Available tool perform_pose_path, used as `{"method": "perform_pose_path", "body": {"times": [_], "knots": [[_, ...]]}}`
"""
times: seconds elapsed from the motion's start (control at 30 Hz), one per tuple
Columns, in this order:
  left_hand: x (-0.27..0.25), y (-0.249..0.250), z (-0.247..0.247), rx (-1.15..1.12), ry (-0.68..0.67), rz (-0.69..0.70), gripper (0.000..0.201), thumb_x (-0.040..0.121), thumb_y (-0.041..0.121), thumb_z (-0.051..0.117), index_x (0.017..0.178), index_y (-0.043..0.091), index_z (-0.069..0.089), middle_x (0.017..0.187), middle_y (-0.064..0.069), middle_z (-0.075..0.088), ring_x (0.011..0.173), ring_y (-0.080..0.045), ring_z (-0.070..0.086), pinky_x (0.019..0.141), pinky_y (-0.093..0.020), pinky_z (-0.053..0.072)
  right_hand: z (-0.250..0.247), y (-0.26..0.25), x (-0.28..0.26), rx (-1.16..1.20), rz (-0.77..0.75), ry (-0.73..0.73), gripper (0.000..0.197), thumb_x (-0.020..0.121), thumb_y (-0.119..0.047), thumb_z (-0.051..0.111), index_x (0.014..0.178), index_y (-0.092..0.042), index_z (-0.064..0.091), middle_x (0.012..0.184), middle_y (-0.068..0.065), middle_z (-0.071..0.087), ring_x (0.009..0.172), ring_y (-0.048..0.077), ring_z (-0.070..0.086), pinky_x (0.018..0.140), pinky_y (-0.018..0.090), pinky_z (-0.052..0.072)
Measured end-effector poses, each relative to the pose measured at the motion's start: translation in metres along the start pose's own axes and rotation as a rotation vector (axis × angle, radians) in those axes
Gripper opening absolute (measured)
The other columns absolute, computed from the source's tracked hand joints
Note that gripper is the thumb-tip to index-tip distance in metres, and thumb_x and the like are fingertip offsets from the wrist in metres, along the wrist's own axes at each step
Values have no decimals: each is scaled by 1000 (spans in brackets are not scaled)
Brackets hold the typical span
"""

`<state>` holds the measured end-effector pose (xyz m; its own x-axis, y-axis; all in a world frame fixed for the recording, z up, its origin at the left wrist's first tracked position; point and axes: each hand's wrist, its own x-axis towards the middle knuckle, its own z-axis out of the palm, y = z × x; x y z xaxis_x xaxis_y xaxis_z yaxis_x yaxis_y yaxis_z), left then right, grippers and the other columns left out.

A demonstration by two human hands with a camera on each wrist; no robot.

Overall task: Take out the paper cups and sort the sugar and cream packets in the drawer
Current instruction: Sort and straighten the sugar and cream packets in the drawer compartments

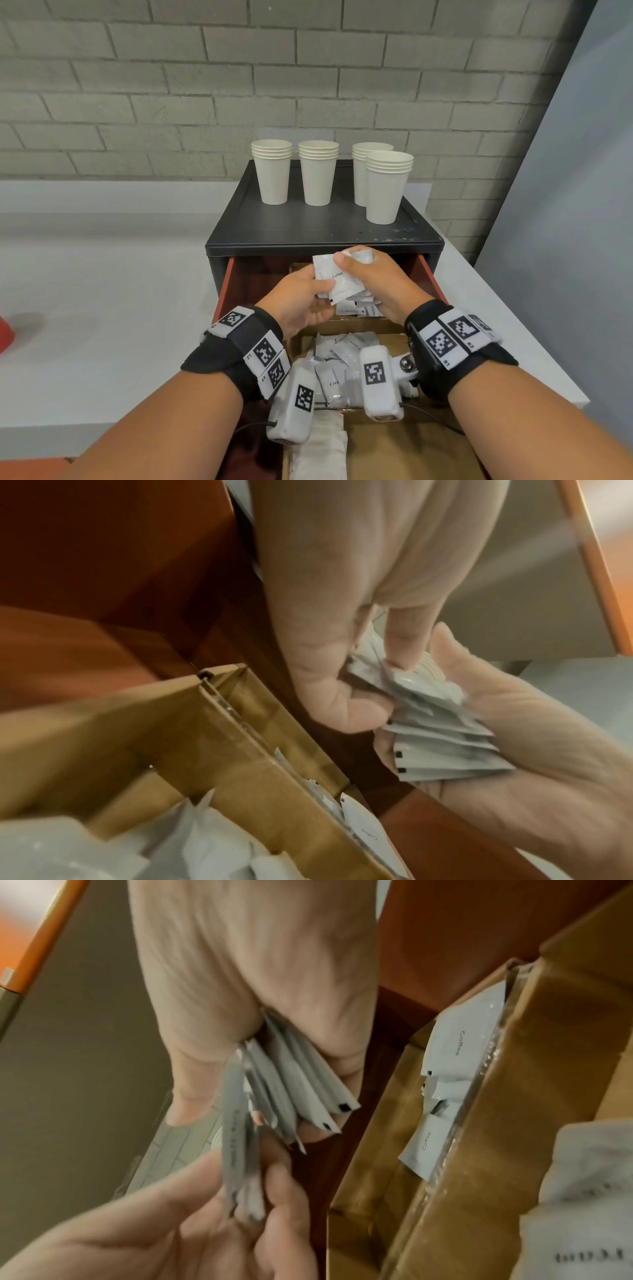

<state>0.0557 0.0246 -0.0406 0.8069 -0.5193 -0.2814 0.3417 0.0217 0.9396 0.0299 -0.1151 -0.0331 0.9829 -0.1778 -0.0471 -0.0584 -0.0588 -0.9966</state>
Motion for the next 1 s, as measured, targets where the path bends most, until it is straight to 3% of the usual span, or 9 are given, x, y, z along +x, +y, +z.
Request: {"method": "perform_pose_path", "body": {"times": [0.1, 0.27, 0.4, 0.5, 0.63, 0.77, 0.87, 1.0], "knots": [[-2, -1, 2, 31, -76, -7, 24, 99, 10, 42, 109, 27, 54, 103, -3, 62, 86, -13, 59, 67, -23, 51, 8, 3, 0, -126, -15, 31, 23, 86, -16, 66, 108, -16, 58, 106, 9, 63, 100, 24, 62, 85, 37, 54], [-4, 1, 2, 26, -80, 19, 27, 99, 4, 39, 118, 20, 48, 97, -3, 62, 81, -12, 61, 55, -18, 54, 20, 7, 1, -135, -22, 92, 25, 86, -14, 65, 108, -17, 55, 109, 10, 61, 104, 25, 60, 85, 36, 53], [-4, 3, 2, 24, -30, -23, 23, 100, 16, 40, 118, 25, 50, 99, 1, 62, 87, -11, 58, 70, -23, 48, 22, 7, 2, -99, -12, 108, 28, 89, -16, 61, 116, -17, 54, 114, 10, 60, 106, 25, 60, 87, 36, 54], [-6, 3, 3, -8, -53, -70, 21, 101, 21, 38, 114, 22, 55, 97, -1, 65, 88, -14, 61, 75, -27, 50, 22, 7, 1, -45, 6, 100, 28, 91, -21, 59, 118, -19, 54, 114, 7, 60, 105, 23, 60, 84, 32, 55], [-8, 4, 3, 11, -90, -126, 24, 100, 29, 40, 103, 16, 60, 90, -4, 68, 82, -18, 66, 73, -31, 55, 18, 7, 1, -115, -108, 166, 19, 89, -26, 62, 106, -17, 59, 99, 0, 62, 91, 15, 61, 71, 21, 51], [-8, 6, 3, -12, -60, -133, 19, 97, 29, 47, 97, 16, 62, 85, -4, 68, 79, -19, 65, 71, -30, 55, 18, 9, 2, -208, -183, 212, 18, 93, -25, 56, 110, -21, 56, 108, -3, 57, 103, 17, 57, 87, 31, 51], [-8, 6, 2, -29, -24, -117, 18, 97, 26, 47, 95, 15, 61, 85, -5, 67, 79, -19, 64, 67, -29, 55, 20, 7, 1, -330, -202, 150, 31, 95, -29, 51, 124, -20, 50, 122, 0, 51, 104, 12, 51, 82, 21, 47], [-6, 5, -1, -4, 46, -95, 17, 97, 24, 47, 105, 17, 60, 92, -5, 65, 82, -17, 62, 63, -28, 53, 14, -1, -3, -652, -182, -82, 72, 78, -41, 71, 140, -20, 39, 125, -5, 35, 108, 6, 38, 75, 6, 33]]}}
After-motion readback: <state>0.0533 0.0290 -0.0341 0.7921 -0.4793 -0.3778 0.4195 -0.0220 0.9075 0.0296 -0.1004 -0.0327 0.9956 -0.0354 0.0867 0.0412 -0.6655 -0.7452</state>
